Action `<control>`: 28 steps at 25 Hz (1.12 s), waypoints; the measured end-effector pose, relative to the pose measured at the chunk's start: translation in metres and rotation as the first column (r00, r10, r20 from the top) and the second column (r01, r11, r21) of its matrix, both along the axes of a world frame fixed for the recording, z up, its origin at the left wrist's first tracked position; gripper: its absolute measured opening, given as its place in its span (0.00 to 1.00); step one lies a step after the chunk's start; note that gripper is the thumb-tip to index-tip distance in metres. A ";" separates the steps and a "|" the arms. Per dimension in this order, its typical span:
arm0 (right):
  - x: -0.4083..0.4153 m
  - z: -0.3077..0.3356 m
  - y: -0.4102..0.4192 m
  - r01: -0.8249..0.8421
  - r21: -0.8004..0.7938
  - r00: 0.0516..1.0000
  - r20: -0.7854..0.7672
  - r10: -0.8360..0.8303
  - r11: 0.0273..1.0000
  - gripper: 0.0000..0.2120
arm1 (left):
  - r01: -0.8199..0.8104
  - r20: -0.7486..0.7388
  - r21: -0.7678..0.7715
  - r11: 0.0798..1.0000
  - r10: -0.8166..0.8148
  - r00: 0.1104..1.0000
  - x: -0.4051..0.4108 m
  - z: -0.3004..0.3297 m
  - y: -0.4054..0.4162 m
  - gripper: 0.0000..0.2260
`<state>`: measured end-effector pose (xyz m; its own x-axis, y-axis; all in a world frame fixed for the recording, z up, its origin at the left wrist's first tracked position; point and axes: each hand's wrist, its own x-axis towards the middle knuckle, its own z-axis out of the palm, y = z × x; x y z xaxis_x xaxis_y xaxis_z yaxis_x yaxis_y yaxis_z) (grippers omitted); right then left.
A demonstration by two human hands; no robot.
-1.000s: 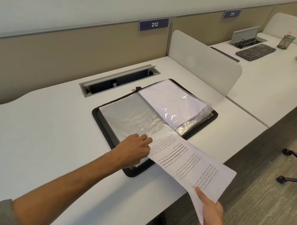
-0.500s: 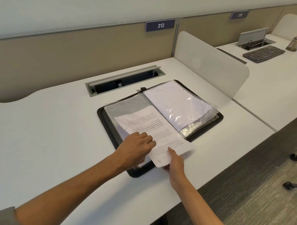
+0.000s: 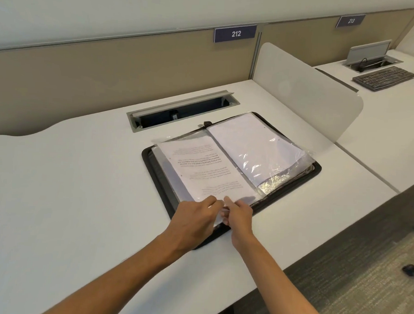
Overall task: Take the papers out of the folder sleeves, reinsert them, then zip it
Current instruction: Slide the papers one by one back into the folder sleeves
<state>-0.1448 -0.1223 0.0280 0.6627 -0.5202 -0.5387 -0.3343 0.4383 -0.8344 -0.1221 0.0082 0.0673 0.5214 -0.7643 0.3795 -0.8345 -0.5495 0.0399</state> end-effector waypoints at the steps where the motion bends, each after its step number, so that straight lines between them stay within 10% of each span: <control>1: 0.010 0.000 0.000 -0.038 -0.010 0.999 -0.002 0.038 0.999 0.07 | -0.011 0.031 0.013 1.000 0.010 0.999 -0.002 0.000 -0.003 0.15; 7: 0.021 0.007 -0.010 -0.321 0.018 0.945 -0.056 0.322 0.947 0.13 | -0.079 -0.110 -0.097 0.992 0.069 0.992 0.001 -0.007 -0.008 0.16; 10: -0.005 0.000 -0.016 -0.240 -0.366 0.969 -0.035 0.245 0.899 0.07 | -0.159 -0.275 -0.164 0.974 0.109 0.955 0.004 -0.008 -0.002 0.10; 13: -0.030 -0.007 -0.023 -0.033 -0.915 0.962 0.079 0.260 0.403 0.12 | -0.186 -0.353 -0.241 0.952 0.092 0.931 0.010 -0.010 0.003 0.07; 18: -0.008 -0.010 -0.038 -0.111 -0.987 0.815 -0.155 0.558 -0.112 0.29 | -0.075 -0.289 -0.321 0.944 -0.022 0.957 0.009 -0.003 -0.004 0.08; 22: 0.021 0.008 -0.059 -0.014 -0.997 0.887 0.020 0.461 0.071 0.07 | 0.002 -0.193 -0.360 0.933 -0.077 0.978 0.011 0.010 -0.012 0.14; 28: 0.042 0.043 -0.138 0.170 -0.814 0.969 0.242 0.058 0.556 0.09 | -0.138 -0.266 -0.390 0.911 0.032 0.963 0.028 0.007 0.006 0.15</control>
<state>-0.1026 -0.2604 0.0706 0.6513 -0.6975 0.2987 -0.0982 -0.4678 -0.8784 -0.0946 0.0138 0.0743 0.6951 -0.5227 0.4937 -0.7189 -0.5109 0.4713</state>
